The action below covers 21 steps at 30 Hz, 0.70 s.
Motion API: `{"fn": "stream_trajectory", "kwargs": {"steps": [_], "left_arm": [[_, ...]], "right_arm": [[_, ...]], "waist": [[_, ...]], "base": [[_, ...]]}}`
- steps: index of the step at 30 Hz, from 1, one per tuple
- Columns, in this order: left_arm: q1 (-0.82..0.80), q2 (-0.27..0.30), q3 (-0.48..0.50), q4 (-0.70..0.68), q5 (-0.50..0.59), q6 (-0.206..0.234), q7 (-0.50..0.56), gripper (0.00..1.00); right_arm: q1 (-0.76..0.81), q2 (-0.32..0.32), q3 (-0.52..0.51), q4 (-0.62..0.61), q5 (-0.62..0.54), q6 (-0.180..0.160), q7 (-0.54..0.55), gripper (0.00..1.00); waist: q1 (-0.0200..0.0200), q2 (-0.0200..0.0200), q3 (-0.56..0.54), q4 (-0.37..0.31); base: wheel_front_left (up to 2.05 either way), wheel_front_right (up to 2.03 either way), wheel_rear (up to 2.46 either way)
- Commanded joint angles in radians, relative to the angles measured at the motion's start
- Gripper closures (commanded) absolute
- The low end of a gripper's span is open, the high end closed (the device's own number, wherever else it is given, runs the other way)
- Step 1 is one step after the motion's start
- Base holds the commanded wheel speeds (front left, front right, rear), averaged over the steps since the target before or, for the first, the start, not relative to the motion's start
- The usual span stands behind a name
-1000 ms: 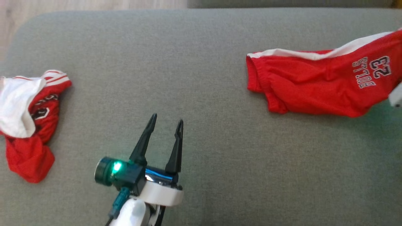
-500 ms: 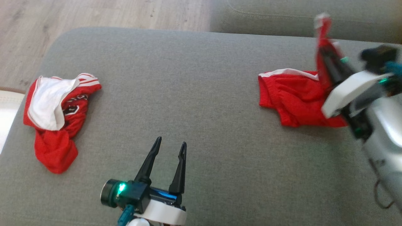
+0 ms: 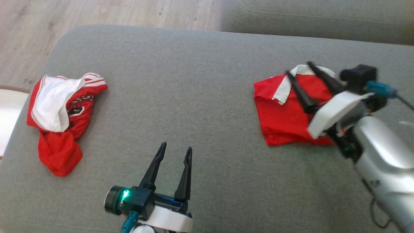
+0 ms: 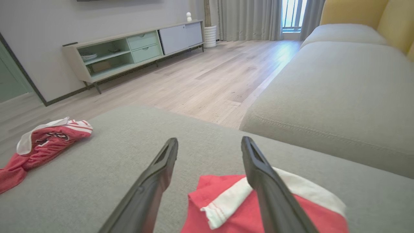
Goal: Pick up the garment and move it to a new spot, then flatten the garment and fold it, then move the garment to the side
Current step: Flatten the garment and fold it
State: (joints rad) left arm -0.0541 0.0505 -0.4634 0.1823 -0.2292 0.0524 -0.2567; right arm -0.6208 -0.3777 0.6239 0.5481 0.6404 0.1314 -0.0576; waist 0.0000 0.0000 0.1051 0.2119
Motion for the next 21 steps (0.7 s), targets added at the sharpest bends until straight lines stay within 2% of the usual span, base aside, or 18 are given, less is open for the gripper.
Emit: {"fn": "stream_trajectory", "kwargs": {"steps": [1, 2, 3, 5, 11, 21], "left_arm": [[-0.027, 0.000, 0.025, -0.030, -0.005, 0.003, -0.005, 0.00], [-0.027, 0.000, 0.026, -0.031, -0.005, 0.003, -0.005, 0.00], [-0.028, 0.000, 0.027, -0.032, -0.004, 0.003, -0.005, 0.00], [-0.032, 0.000, 0.026, -0.036, -0.004, 0.002, -0.005, 0.00], [-0.050, 0.000, 0.014, -0.041, -0.009, 0.001, -0.005, 0.00], [-0.085, 0.000, -0.005, -0.036, -0.043, 0.002, -0.005, 0.00]], "right_arm": [[0.016, -0.040, -0.022, -0.032, -0.007, -0.001, -0.010, 0.00], [0.024, -0.054, -0.029, -0.033, -0.008, -0.001, -0.005, 0.00], [0.033, -0.069, -0.032, -0.035, -0.009, -0.001, 0.000, 0.07], [0.049, -0.093, -0.037, -0.038, -0.004, -0.001, 0.013, 1.00], [0.071, -0.136, -0.017, -0.029, 0.008, -0.001, 0.063, 1.00], [0.037, -0.150, 0.066, 0.039, 0.068, -0.001, 0.175, 1.00]], "waist": [[0.0000, 0.0000, 0.002, -0.007], [0.0000, 0.0000, 0.003, -0.009], [0.0000, 0.0000, 0.005, -0.010], [0.0000, 0.0000, 0.014, -0.010], [0.0000, 0.0000, 0.047, 0.015], [0.0000, 0.0000, 0.102, 0.113]], "base": [[0.00, 0.00, 0.00], [0.00, 0.00, 0.00], [0.00, 0.00, 0.00], [0.00, 0.00, 0.00], [0.00, 0.00, 0.00], [0.00, 0.00, 0.00]]}}
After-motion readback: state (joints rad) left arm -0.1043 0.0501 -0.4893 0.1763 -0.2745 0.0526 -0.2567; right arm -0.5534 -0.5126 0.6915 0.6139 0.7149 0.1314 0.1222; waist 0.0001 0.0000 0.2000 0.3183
